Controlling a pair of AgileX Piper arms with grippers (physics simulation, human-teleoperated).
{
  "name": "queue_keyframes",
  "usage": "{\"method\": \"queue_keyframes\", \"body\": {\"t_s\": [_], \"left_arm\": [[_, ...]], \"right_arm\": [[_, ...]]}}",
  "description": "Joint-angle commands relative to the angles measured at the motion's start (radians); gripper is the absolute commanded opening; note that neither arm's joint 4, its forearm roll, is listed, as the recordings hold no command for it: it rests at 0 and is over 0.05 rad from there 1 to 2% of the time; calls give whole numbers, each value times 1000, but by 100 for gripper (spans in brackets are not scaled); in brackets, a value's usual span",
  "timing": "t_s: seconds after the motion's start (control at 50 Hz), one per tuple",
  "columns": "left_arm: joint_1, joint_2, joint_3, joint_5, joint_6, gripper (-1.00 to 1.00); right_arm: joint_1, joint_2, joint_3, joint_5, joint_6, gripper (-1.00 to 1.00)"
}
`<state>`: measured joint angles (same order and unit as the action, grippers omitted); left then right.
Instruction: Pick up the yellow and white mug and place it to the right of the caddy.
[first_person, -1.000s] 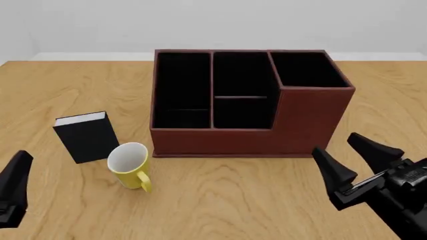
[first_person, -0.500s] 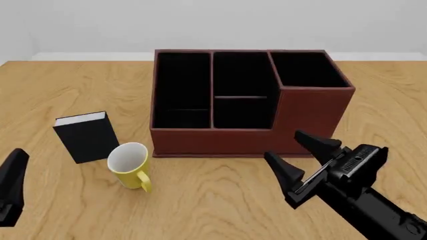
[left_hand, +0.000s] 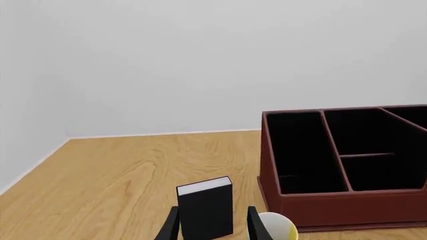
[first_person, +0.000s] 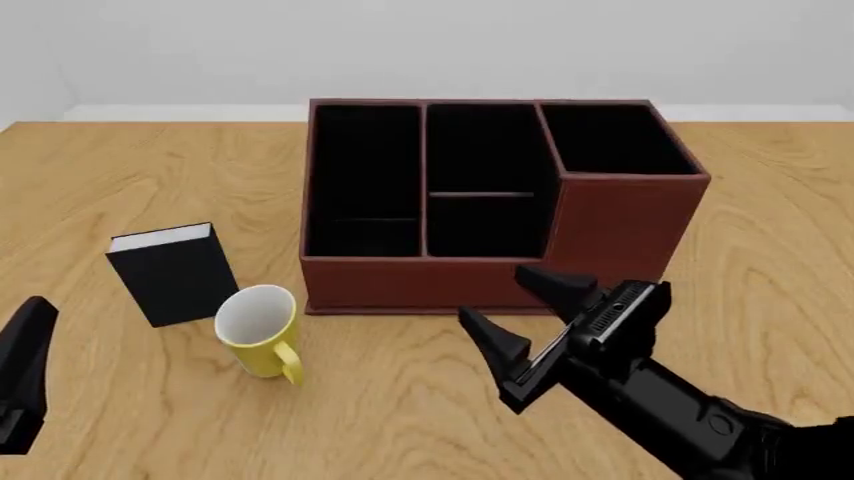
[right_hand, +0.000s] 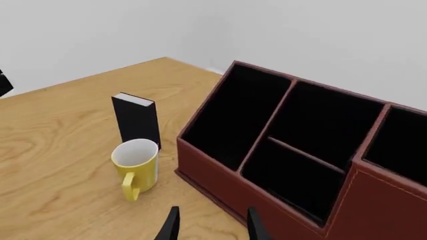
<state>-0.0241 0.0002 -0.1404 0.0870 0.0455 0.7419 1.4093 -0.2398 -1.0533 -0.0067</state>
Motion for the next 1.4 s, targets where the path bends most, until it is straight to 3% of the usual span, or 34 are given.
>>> {"method": "queue_keyframes", "body": {"t_s": [0.02,0.18,1.4], "left_arm": [[0,0,-5,2,3,100],[2,0,-10,6,1,100],[40,0,-8,9,17,100]], "right_arm": [[45,120,-61,-47,18,100],[68,187,-96,-76,20,100],[220,417,-330,-43,36,100]]}}
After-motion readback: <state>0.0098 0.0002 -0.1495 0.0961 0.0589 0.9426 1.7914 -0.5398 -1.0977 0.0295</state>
